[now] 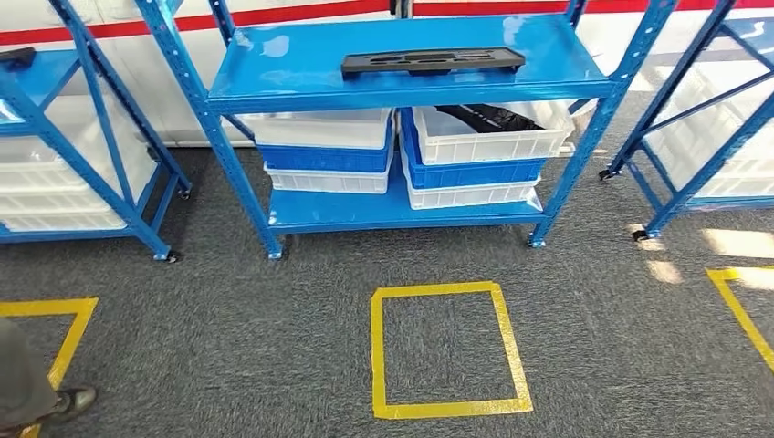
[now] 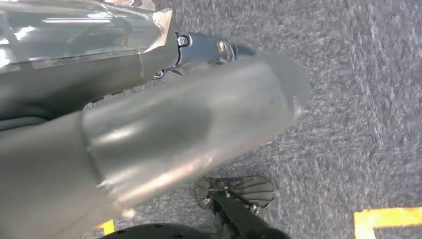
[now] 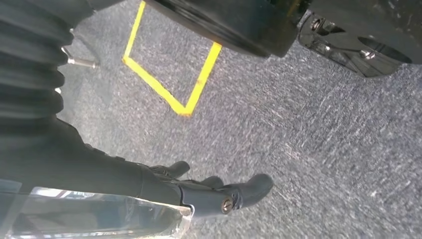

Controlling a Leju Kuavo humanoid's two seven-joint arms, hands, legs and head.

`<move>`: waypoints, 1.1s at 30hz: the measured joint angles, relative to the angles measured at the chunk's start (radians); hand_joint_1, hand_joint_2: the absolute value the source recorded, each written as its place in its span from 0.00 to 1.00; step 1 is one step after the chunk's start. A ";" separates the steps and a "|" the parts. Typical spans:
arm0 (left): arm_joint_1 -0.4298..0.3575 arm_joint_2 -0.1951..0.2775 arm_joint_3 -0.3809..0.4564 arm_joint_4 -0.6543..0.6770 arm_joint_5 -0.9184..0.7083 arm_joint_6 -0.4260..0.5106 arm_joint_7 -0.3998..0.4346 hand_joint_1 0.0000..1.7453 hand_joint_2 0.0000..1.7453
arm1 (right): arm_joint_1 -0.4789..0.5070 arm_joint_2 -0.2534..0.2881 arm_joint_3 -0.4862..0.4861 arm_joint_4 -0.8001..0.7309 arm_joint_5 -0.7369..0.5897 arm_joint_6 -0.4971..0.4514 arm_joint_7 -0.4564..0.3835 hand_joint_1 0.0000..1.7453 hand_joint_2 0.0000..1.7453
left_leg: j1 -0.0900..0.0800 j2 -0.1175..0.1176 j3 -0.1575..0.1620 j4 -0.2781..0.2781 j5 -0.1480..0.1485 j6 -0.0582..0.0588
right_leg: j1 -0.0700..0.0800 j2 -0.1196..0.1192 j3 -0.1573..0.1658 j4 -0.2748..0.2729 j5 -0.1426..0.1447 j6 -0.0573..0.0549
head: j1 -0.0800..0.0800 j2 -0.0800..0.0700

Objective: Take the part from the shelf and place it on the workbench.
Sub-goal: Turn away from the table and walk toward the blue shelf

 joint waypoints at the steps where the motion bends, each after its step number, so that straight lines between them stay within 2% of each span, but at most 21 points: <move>1: 0.000 0.001 0.000 0.000 0.000 0.000 0.000 0.00 0.00 | 0.000 0.001 0.000 0.000 0.000 0.000 0.000 0.00 1.00 | -0.003 0.001 0.008 -0.015 -0.006 0.006 | 0.003 -0.001 0.009 -0.004 0.005 0.010 | 0.001 0.000; 3: 0.002 0.001 0.000 0.000 0.000 0.000 0.000 0.00 0.00 | 0.002 0.000 0.000 -0.001 0.001 -0.001 0.000 0.00 1.00 | -0.004 -0.001 0.037 -0.050 -0.004 0.011 | 0.007 -0.003 0.027 -0.006 0.012 0.025 | -0.001 0.000; 5: 0.003 0.001 0.000 0.000 0.001 0.000 0.000 0.00 0.00 | 0.002 -0.004 0.000 -0.001 0.003 -0.001 -0.001 0.00 1.00 | 0.000 -0.002 0.075 -0.074 0.002 0.011 | 0.011 -0.005 0.010 0.048 -0.005 0.023 | 0.000 0.000; 7: 0.003 0.000 0.000 0.000 0.001 0.000 0.000 0.00 0.00 | -0.004 -0.008 0.000 -0.001 0.004 -0.001 -0.006 0.00 1.00 | 0.002 -0.001 0.093 -0.080 -0.004 0.008 | 0.011 -0.006 -0.062 0.165 -0.047 0.012 | 0.001 0.000; 9: 0.003 -0.002 0.000 0.000 0.002 0.000 -0.002 0.00 0.00 | -0.013 -0.012 0.000 -0.001 0.004 -0.001 -0.012 0.00 1.00 | 0.002 0.000 0.105 -0.080 -0.017 0.003 | 0.011 -0.007 -0.126 0.241 -0.077 0.020 | 0.000 0.000; 11: 0.004 -0.005 0.000 0.000 0.001 -0.001 -0.004 0.00 0.00 | -0.015 -0.016 0.000 -0.001 0.003 0.000 -0.014 0.00 1.00 | 0.004 -0.002 0.123 -0.079 -0.032 -0.005 | 0.007 -0.009 -0.126 0.191 -0.042 0.046 | 0.000 0.000; 12: 0.005 -0.006 0.000 0.000 0.001 -0.002 -0.005 0.00 0.00 | -0.013 -0.018 0.000 -0.001 0.002 0.000 -0.013 0.00 1.00 | 0.006 -0.004 0.130 -0.077 -0.041 -0.011 | 0.003 -0.011 -0.107 0.126 0.004 0.060 | 0.001 0.000; 13: 0.004 -0.006 0.000 0.000 -0.001 -0.004 -0.006 0.00 0.00 | -0.010 -0.019 0.000 -0.001 0.000 0.001 -0.013 0.00 1.00 | 0.006 -0.006 0.138 -0.073 -0.050 -0.018 | 0.001 -0.014 -0.094 0.071 0.038 0.066 | 0.003 0.000; 14: 0.004 -0.006 0.000 0.000 -0.003 -0.005 -0.006 0.00 0.00 | -0.009 -0.020 0.000 -0.001 -0.002 0.001 -0.012 0.00 1.00 | 0.006 -0.006 0.141 -0.068 -0.059 -0.025 | 0.003 -0.018 -0.084 0.033 0.060 0.062 | 0.004 0.000; 15: 0.003 -0.006 0.000 0.000 -0.006 -0.006 -0.006 0.00 0.00 | -0.008 -0.020 0.000 0.000 -0.005 0.001 -0.011 0.00 1.00 | 0.004 -0.005 0.142 -0.063 -0.068 -0.033 | 0.004 -0.021 -0.080 0.011 0.075 0.050 | 0.005 0.000; 17: 0.002 -0.006 0.000 0.000 -0.012 -0.008 -0.005 0.00 0.00 | -0.010 -0.018 -0.001 0.000 -0.010 0.001 -0.008 0.00 1.00 | 0.004 -0.002 0.144 -0.050 -0.078 -0.043 | 0.005 -0.023 -0.078 0.012 0.074 0.017 | 0.002 0.000; 19: -0.001 -0.005 0.000 0.000 -0.016 -0.008 -0.004 0.00 0.00 | -0.009 -0.014 -0.002 0.000 -0.014 0.001 -0.004 0.00 1.00 | 0.008 -0.001 0.139 -0.020 -0.089 -0.052 | 0.000 -0.019 -0.065 0.010 0.073 0.002 | -0.001 0.000; 21: -0.005 -0.004 0.000 0.000 -0.018 -0.009 -0.002 0.00 0.00 | -0.009 -0.011 -0.004 0.000 -0.015 0.001 0.001 0.00 1.00 | 0.014 -0.001 0.091 0.069 -0.127 -0.065 | -0.001 -0.018 -0.052 0.009 0.066 -0.009 | -0.001 0.000; 23: -0.007 -0.005 0.000 0.000 -0.019 -0.009 0.000 0.00 0.00 | -0.008 -0.010 -0.006 0.000 -0.015 0.002 0.004 0.00 1.00 | 0.020 -0.001 0.006 0.194 -0.172 -0.075 | 0.001 -0.017 -0.046 0.009 0.058 -0.017 | -0.002 0.000; 24: -0.007 -0.005 0.000 0.000 -0.019 -0.009 0.001 0.00 0.00 | -0.008 -0.010 -0.007 0.000 -0.015 0.002 0.005 0.00 1.00 | 0.022 -0.001 -0.029 0.231 -0.177 -0.076 | 0.002 -0.015 -0.043 0.009 0.054 -0.018 | -0.002 0.000; 25: -0.006 -0.005 0.000 0.000 -0.019 -0.009 0.002 0.00 0.00 | -0.007 -0.010 -0.007 0.000 -0.014 0.002 0.006 0.00 1.00 | 0.022 -0.001 -0.047 0.234 -0.162 -0.074 | 0.004 -0.013 -0.038 0.009 0.049 -0.019 | -0.002 0.000; 26: -0.006 -0.005 0.000 0.000 -0.019 -0.009 0.003 0.00 0.00 | -0.007 -0.009 -0.008 0.000 -0.014 0.003 0.006 0.00 1.00 | 0.021 -0.001 -0.047 0.202 -0.128 -0.068 | 0.006 -0.011 -0.031 0.009 0.044 -0.018 | -0.002 0.000; 28: -0.007 -0.002 0.000 0.000 -0.019 -0.009 0.004 0.00 0.00 | -0.006 -0.006 -0.008 0.000 -0.013 0.007 0.007 0.00 1.00 | 0.012 0.002 -0.008 0.078 -0.039 -0.041 | 0.008 -0.010 -0.017 0.007 0.032 -0.017 | 0.000 0.000; 29: -0.008 -0.001 0.000 0.000 -0.019 -0.009 0.004 0.00 0.00 | -0.005 -0.004 -0.008 0.000 -0.012 0.009 0.008 0.00 1.00 | 0.005 0.003 0.010 0.026 -0.017 -0.024 | 0.008 -0.010 -0.013 0.003 0.027 -0.015 | 0.002 0.000; 31: -0.009 0.003 0.000 -0.001 -0.019 -0.009 0.006 0.00 0.00 | -0.005 0.001 -0.008 0.000 -0.011 0.012 0.010 0.00 1.00 | -0.011 0.003 0.030 -0.028 -0.012 0.002 | 0.005 -0.012 -0.005 -0.003 0.026 -0.002 | 0.007 0.000; 33: -0.008 0.003 0.000 -0.002 -0.019 -0.008 0.007 0.00 0.00 | -0.004 0.002 -0.009 0.000 -0.011 0.013 0.012 0.00 1.00 | -0.013 -0.002 0.055 -0.061 -0.009 0.015 | 0.006 -0.015 0.011 -0.002 0.034 0.018 | 0.004 0.000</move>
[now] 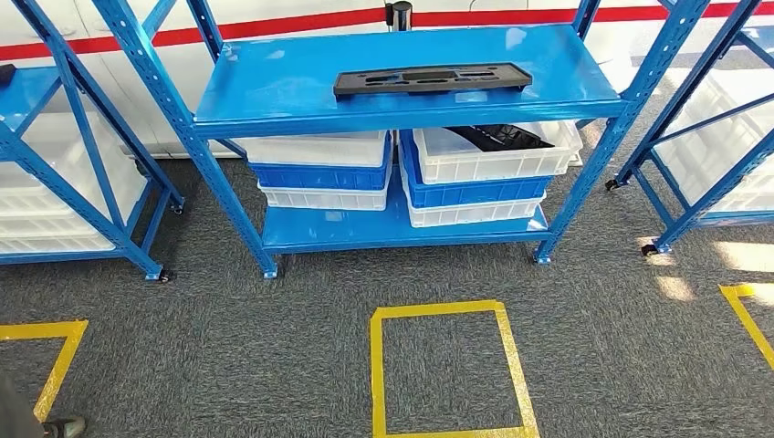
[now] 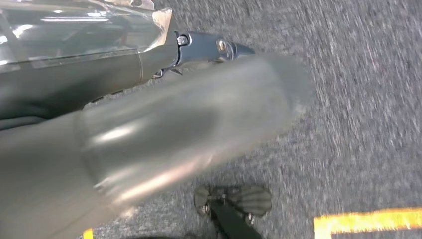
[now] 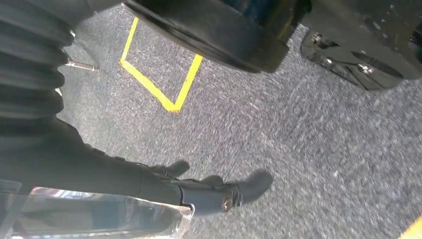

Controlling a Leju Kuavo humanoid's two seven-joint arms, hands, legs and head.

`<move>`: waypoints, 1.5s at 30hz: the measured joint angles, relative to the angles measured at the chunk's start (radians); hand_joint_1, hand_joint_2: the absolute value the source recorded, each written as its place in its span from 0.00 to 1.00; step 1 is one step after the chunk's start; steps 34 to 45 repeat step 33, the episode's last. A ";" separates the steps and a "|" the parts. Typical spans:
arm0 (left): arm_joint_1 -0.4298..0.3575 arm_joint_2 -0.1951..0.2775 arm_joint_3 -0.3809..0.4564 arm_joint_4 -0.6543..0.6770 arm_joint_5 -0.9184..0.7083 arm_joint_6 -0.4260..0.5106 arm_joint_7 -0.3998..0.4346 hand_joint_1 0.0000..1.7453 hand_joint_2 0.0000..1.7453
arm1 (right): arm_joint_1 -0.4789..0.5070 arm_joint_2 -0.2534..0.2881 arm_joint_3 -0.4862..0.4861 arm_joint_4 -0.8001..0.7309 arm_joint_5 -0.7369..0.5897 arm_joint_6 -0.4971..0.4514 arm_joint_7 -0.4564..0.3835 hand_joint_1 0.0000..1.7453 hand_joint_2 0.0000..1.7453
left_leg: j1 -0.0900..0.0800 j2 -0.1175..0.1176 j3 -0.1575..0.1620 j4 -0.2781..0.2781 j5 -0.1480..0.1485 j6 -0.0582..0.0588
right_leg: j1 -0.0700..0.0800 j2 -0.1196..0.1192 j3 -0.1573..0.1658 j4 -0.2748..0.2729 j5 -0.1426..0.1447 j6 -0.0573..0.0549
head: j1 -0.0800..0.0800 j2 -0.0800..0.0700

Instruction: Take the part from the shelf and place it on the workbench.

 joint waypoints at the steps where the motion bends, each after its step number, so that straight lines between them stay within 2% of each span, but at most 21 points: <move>1: 0.001 -0.001 0.000 0.000 0.000 0.000 0.000 0.00 0.00 | 0.001 -0.002 0.000 0.000 0.000 0.000 0.001 0.00 1.00 | 0.003 -0.002 0.018 -0.015 0.004 0.005 | 0.002 -0.001 0.007 0.013 -0.002 0.006 | 0.000 0.000; 3: -0.001 -0.002 0.000 0.000 0.000 0.000 0.000 0.00 0.00 | 0.000 -0.006 -0.001 -0.001 0.000 0.000 0.001 0.00 1.00 | 0.011 -0.002 0.049 -0.030 0.006 0.006 | 0.005 0.001 -0.021 0.075 -0.038 0.000 | 0.003 0.000; 5: -0.003 -0.004 0.000 0.000 0.000 -0.001 0.000 0.00 0.00 | -0.007 -0.010 -0.001 -0.002 -0.001 0.000 0.001 0.00 1.00 | 0.011 -0.002 0.056 -0.030 -0.002 0.002 | 0.003 0.002 -0.089 0.186 -0.084 -0.002 | 0.007 0.000; 7: -0.002 -0.007 0.000 0.000 0.000 -0.001 0.000 0.00 0.00 | -0.014 -0.014 -0.002 -0.002 -0.002 0.000 0.000 0.00 1.00 | 0.013 -0.002 0.066 -0.029 -0.013 -0.006 | -0.001 0.002 -0.134 0.233 -0.091 0.016 | 0.007 0.000; 8: -0.001 -0.008 0.000 0.000 0.000 -0.001 0.000 0.00 0.00 | -0.015 -0.015 -0.002 -0.002 -0.003 0.000 0.000 0.00 1.00 | 0.015 -0.004 0.074 -0.027 -0.020 -0.012 | -0.004 0.002 -0.130 0.205 -0.068 0.031 | 0.007 0.000; 10: 0.000 -0.010 0.000 0.000 0.000 -0.001 0.000 0.00 0.00 | -0.010 -0.018 -0.002 -0.002 -0.002 0.001 0.001 0.00 1.00 | 0.022 -0.008 0.088 -0.019 -0.038 -0.028 | -0.011 0.003 -0.090 0.088 0.003 0.059 | 0.008 0.000; 11: -0.001 -0.009 0.000 0.000 0.000 -0.001 0.000 0.00 0.00 | -0.008 -0.017 -0.002 -0.002 -0.002 0.001 0.001 0.00 1.00 | 0.024 -0.010 0.091 -0.011 -0.048 -0.036 | -0.011 0.002 -0.076 0.040 0.017 0.059 | 0.011 0.000; 12: -0.002 -0.009 0.000 0.000 0.000 0.000 0.000 0.00 0.00 | -0.006 -0.017 -0.002 -0.001 -0.002 0.001 0.001 0.00 1.00 | 0.024 -0.010 0.090 0.000 -0.058 -0.044 | -0.010 0.000 -0.068 0.016 0.023 0.048 | 0.013 0.000; 14: -0.001 -0.007 0.000 0.000 0.000 0.000 0.001 0.00 0.00 | -0.006 -0.014 -0.002 -0.001 -0.003 0.002 0.000 0.00 1.00 | 0.024 -0.008 0.089 0.020 -0.074 -0.054 | -0.005 -0.002 -0.071 0.016 0.010 0.012 | 0.010 0.000; 15: -0.002 -0.007 0.000 0.000 -0.001 0.000 0.001 0.00 0.00 | -0.006 -0.013 -0.002 -0.001 -0.004 0.002 0.001 0.00 1.00 | 0.025 -0.006 0.086 0.028 -0.080 -0.057 | -0.007 -0.001 -0.065 0.021 0.012 0.001 | 0.006 0.000; 17: -0.004 -0.008 0.000 0.000 -0.004 0.000 0.001 0.00 0.00 | -0.006 -0.012 -0.003 -0.001 -0.005 0.002 0.002 0.00 1.00 | 0.030 -0.003 0.069 0.066 -0.094 -0.065 | -0.008 0.001 -0.051 0.020 0.007 -0.010 | 0.002 0.000; 19: -0.006 -0.009 0.000 0.000 -0.010 -0.001 0.002 0.00 0.00 | -0.005 -0.012 -0.003 -0.001 -0.006 0.002 0.004 0.00 1.00 | 0.034 -0.002 0.005 0.169 -0.123 -0.077 | -0.009 0.002 -0.040 0.019 0.000 -0.019 | -0.001 0.000; 21: -0.005 -0.010 0.000 0.000 -0.013 -0.001 0.003 0.00 0.00 | -0.004 -0.012 -0.002 -0.001 -0.006 0.003 0.004 0.00 1.00 | 0.037 -0.002 -0.083 0.284 -0.155 -0.086 | -0.008 0.003 -0.034 0.019 -0.008 -0.027 | -0.002 0.000; 22: -0.005 -0.010 0.000 0.000 -0.014 -0.001 0.003 0.00 0.00 | -0.003 -0.011 -0.002 -0.001 -0.006 0.003 0.004 0.00 1.00 | 0.038 -0.002 -0.116 0.310 -0.156 -0.086 | -0.008 0.005 -0.028 0.019 -0.014 -0.030 | -0.003 0.000; 24: -0.004 -0.010 0.000 0.000 -0.015 -0.001 0.004 0.00 0.00 | -0.002 -0.011 -0.002 -0.001 -0.005 0.003 0.004 0.00 1.00 | 0.037 -0.002 -0.133 0.261 -0.097 -0.076 | -0.006 0.009 -0.010 0.018 -0.028 -0.030 | -0.003 0.000; 26: -0.004 -0.008 0.000 0.000 -0.015 -0.001 0.004 0.00 0.00 | 0.001 -0.009 -0.002 -0.001 -0.002 0.004 0.004 0.00 1.00 | 0.028 -0.002 -0.104 0.142 -0.003 -0.051 | -0.005 0.010 0.007 0.014 -0.045 -0.026 | -0.001 0.000; 27: -0.004 -0.006 0.000 0.000 -0.016 -0.001 0.004 0.00 0.00 | 0.002 -0.007 -0.003 0.000 -0.001 0.005 0.004 0.00 1.00 | 0.022 -0.002 -0.090 0.100 0.020 -0.038 | -0.005 0.011 0.013 0.010 -0.052 -0.023 | 0.000 0.000; 31: -0.004 -0.004 0.000 -0.001 -0.017 -0.001 0.002 0.00 0.00 | 0.002 -0.005 -0.003 -0.001 0.001 0.005 0.004 0.00 1.00 | 0.004 -0.006 -0.040 0.024 0.017 -0.010 | -0.003 0.007 0.045 -0.005 -0.049 0.004 | -0.006 0.000; 32: -0.003 -0.005 0.000 -0.001 -0.016 -0.001 0.002 0.00 0.00 | 0.003 -0.007 -0.003 -0.001 0.002 0.005 0.004 0.00 0.75 | 0.006 -0.006 -0.023 0.010 0.018 -0.006 | 0.000 0.006 0.049 0.008 -0.053 0.008 | -0.007 0.000; 33: -0.003 -0.005 0.000 -0.001 -0.016 0.000 0.002 0.00 0.00 | 0.003 -0.008 -0.003 -0.001 0.002 0.005 0.004 0.00 0.67 | 0.006 -0.007 -0.011 0.002 0.019 -0.004 | 0.000 0.006 0.050 0.010 -0.056 0.010 | -0.007 0.000; 45: -0.003 -0.005 0.000 -0.001 -0.016 0.000 0.002 0.00 0.00 | 0.003 -0.008 -0.003 -0.001 0.002 0.005 0.004 0.00 0.67 | 0.006 -0.007 -0.011 0.002 0.019 -0.004 | 0.000 0.006 0.050 0.010 -0.056 0.010 | -0.007 0.000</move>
